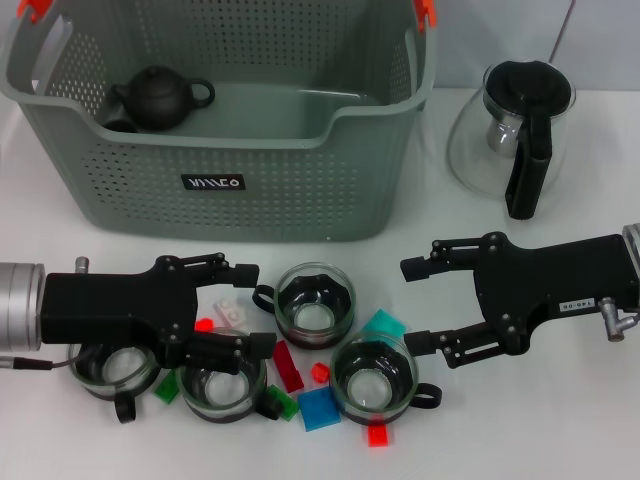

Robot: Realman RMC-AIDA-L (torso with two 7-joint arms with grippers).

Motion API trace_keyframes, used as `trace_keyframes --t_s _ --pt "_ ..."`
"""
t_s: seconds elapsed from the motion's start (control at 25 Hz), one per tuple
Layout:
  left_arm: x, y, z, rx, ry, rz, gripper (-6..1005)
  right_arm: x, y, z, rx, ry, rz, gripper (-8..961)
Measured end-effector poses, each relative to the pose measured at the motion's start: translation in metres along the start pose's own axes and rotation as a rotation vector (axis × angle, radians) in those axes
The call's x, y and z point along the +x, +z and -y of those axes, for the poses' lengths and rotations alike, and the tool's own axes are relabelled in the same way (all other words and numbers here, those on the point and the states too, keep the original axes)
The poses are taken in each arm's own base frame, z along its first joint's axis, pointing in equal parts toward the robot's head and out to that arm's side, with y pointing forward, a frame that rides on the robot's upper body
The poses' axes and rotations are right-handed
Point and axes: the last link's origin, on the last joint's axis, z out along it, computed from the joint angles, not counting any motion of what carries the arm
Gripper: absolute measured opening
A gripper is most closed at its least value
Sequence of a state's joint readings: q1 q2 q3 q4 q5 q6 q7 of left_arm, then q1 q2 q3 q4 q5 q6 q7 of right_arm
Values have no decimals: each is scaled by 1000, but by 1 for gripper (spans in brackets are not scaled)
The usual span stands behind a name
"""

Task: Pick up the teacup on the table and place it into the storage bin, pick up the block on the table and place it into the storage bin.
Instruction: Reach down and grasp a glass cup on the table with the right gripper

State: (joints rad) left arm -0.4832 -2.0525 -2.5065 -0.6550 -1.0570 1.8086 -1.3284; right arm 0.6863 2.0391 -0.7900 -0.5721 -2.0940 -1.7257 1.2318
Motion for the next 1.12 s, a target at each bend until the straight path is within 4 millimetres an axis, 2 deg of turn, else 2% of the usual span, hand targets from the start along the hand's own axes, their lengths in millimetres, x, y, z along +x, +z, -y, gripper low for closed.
trace_keyframes --t_s 1.12 --pt "0 -3 -2 -7 -11 -4 950 0 3 0 -2 -2 3 864"
